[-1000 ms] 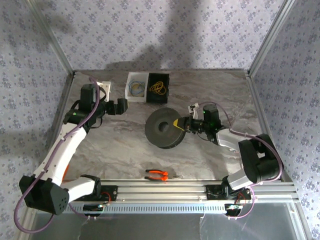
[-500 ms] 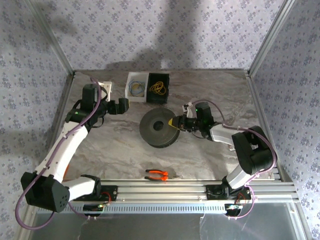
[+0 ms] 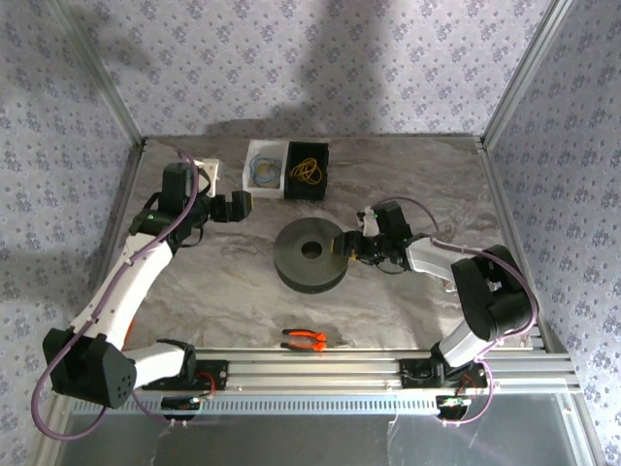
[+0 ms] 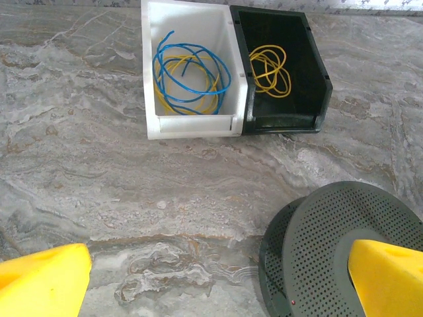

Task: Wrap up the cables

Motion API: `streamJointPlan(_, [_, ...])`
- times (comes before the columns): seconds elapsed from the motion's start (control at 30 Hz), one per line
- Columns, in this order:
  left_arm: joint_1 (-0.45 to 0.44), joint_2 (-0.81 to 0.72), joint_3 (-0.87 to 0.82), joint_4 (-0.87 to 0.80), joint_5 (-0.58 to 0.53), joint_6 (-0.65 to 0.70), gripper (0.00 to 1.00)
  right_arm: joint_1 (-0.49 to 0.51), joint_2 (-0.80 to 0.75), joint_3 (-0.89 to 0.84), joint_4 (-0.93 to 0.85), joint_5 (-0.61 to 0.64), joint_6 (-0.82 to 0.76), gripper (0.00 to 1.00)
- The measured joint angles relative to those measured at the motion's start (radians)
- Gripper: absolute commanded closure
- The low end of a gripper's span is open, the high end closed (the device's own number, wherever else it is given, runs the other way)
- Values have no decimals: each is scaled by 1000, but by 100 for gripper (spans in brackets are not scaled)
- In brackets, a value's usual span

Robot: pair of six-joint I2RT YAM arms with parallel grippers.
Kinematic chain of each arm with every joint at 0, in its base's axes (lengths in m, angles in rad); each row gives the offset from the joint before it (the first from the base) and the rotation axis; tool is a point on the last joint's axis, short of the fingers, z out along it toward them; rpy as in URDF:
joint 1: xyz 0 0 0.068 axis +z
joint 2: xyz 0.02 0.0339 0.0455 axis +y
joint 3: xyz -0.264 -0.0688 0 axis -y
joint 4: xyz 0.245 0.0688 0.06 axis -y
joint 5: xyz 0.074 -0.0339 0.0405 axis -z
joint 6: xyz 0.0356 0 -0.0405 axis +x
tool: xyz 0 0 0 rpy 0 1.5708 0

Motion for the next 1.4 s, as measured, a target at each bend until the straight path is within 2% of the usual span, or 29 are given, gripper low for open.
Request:
streamJointPlan(0.17, [0, 0, -1, 3, -1, 0, 0, -14, -74, 24, -155, 73, -89, 1])
streamJointPlan(0.3, [0, -18, -42, 50, -34, 0, 0, -53, -160, 55, -270, 163, -177, 0])
streamJointPlan(0.5, [0, -142, -225, 189, -151, 8, 0, -92, -327, 80, -359, 360, -347, 0])
streamJointPlan(0.6, [0, -193, -326, 296, -233, 24, 0, -101, -419, 65, -321, 491, -430, 0])
streamJointPlan(0.7, [0, -214, -457, 450, -338, 55, 0, -126, -520, -19, -196, 609, -497, 0])
streamJointPlan(0.83, [29, -178, -635, 657, -439, 87, 0, -223, -600, -189, -5, 680, -546, 0])
streamJointPlan(1.0, [86, -34, -681, 796, -508, 111, 0, -311, -549, -312, 154, 708, -587, 0])
streamJointPlan(1.23, [193, 113, -694, 996, -505, 113, 1, -356, -319, -346, 343, 711, -603, 0])
streamJointPlan(1.4, [222, 182, -694, 1064, -471, 115, 0, -384, -222, -346, 453, 706, -606, 0])
